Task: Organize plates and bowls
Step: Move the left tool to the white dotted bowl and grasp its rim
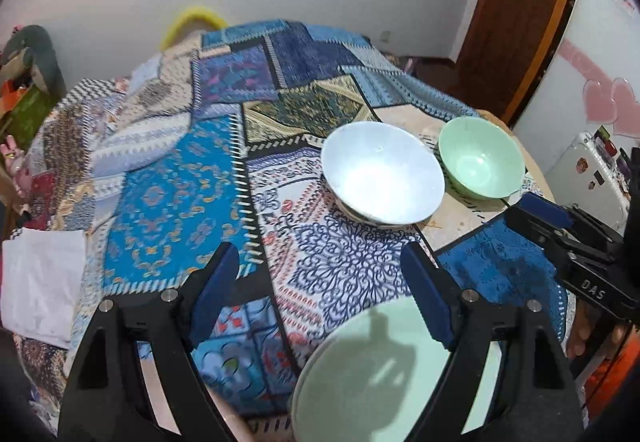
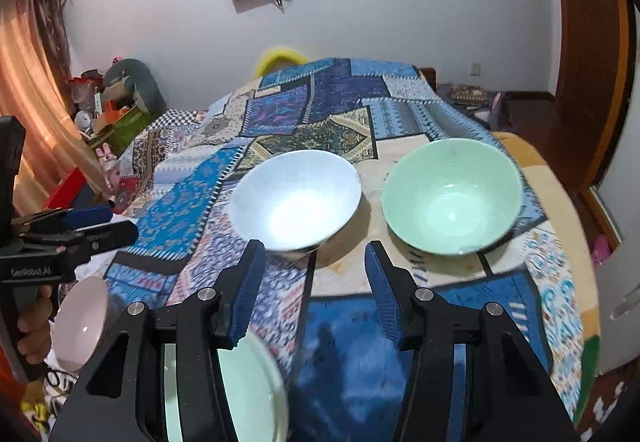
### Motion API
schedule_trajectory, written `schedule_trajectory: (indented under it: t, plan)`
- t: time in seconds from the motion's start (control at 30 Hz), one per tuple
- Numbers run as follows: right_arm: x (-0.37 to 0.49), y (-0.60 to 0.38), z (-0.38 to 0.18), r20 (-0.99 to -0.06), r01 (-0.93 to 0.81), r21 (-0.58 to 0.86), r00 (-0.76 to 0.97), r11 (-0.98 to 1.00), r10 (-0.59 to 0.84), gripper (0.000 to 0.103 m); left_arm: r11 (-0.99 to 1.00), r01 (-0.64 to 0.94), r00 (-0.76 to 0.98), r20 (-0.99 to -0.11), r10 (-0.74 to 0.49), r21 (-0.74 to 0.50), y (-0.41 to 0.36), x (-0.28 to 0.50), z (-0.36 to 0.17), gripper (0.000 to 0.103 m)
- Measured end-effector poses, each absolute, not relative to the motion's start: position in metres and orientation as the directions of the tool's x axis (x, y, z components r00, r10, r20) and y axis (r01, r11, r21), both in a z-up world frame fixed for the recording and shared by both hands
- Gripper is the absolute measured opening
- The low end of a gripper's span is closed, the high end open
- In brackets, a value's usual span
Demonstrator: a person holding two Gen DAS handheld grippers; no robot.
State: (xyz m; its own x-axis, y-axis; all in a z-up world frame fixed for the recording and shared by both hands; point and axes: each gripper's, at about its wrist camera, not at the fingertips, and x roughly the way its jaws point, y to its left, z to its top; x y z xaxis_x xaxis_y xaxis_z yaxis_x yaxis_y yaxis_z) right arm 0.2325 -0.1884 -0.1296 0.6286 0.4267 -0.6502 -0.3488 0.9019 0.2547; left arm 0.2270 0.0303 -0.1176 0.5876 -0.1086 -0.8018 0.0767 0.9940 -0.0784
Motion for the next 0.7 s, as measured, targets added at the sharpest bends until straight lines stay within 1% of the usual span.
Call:
schedule_trajectory:
  t: [0.03, 0.07, 0.1, 0.13, 0.2, 0.27, 0.3, 0.33, 0.4, 0.47, 0.5, 0.6, 0.7]
  plan:
    - [0.238, -0.188, -0.132, -0.652, -0.348, 0.258, 0.626, 0.901, 0.428, 0.048, 0.994, 0.082, 0.585, -0.804, -0.110, -0.076, 0.028, 0.233, -0.122, 0.083]
    - [0.244, -0.188, -0.135, -0.655, -0.343, 0.260, 0.624, 0.902, 0.426, 0.045, 0.994, 0.084, 0.582, -0.807, -0.102, -0.065, 0.026, 0.240, -0.126, 0.083]
    - [0.250, -0.187, -0.138, -0.661, -0.340, 0.264, 0.618, 0.903, 0.426, 0.039, 0.995, 0.089, 0.579, -0.809, -0.096, -0.055, 0.024, 0.246, -0.130, 0.083]
    - [0.257, -0.186, -0.142, -0.668, -0.338, 0.276, 0.606, 0.900, 0.432, 0.036, 0.995, 0.090, 0.578, -0.810, -0.095, -0.052, 0.023, 0.252, -0.134, 0.080]
    - [0.272, -0.186, -0.149, -0.684, -0.330, 0.300, 0.579, 0.895, 0.443, 0.027, 0.995, 0.092, 0.569, -0.817, -0.092, -0.048, 0.021, 0.261, -0.140, 0.070]
    - [0.282, -0.185, -0.156, -0.695, -0.325, 0.304, 0.567, 0.896, 0.441, 0.021, 0.994, 0.102, 0.553, -0.828, -0.091, -0.042, 0.020, 0.273, -0.148, 0.060]
    - [0.285, -0.184, -0.158, -0.701, -0.321, 0.294, 0.568, 0.900, 0.431, 0.019, 0.993, 0.105, 0.552, -0.828, -0.095, -0.044, 0.019, 0.278, -0.150, 0.057]
    - [0.288, -0.182, -0.161, -0.705, -0.317, 0.286, 0.569, 0.904, 0.422, 0.019, 0.993, 0.107, 0.553, -0.827, -0.099, -0.048, 0.019, 0.283, -0.152, 0.050]
    - [0.295, -0.182, -0.164, -0.707, -0.310, 0.299, 0.564, 0.903, 0.427, 0.019, 0.992, 0.113, 0.547, -0.830, -0.107, -0.054, 0.019, 0.292, -0.157, 0.046]
    - [0.301, -0.180, -0.167, -0.710, -0.305, 0.293, 0.566, 0.906, 0.420, 0.019, 0.990, 0.117, 0.536, -0.834, -0.131, -0.080, 0.020, 0.303, -0.161, 0.039]
    - [0.302, -0.179, -0.168, -0.715, -0.301, 0.285, 0.566, 0.910, 0.411, 0.019, 0.989, 0.119, 0.529, -0.837, -0.141, -0.091, 0.021, 0.308, -0.163, 0.038]
    - [0.310, -0.176, -0.173, -0.727, -0.305, 0.286, 0.549, 0.909, 0.413, 0.019, 0.986, 0.118, 0.504, -0.849, -0.160, -0.116, 0.020, 0.322, -0.171, 0.030]
    - [0.315, -0.176, -0.174, -0.731, -0.299, 0.280, 0.550, 0.912, 0.405, 0.019, 0.983, 0.151, 0.483, -0.860, -0.167, -0.106, 0.014, 0.331, -0.178, 0.029]
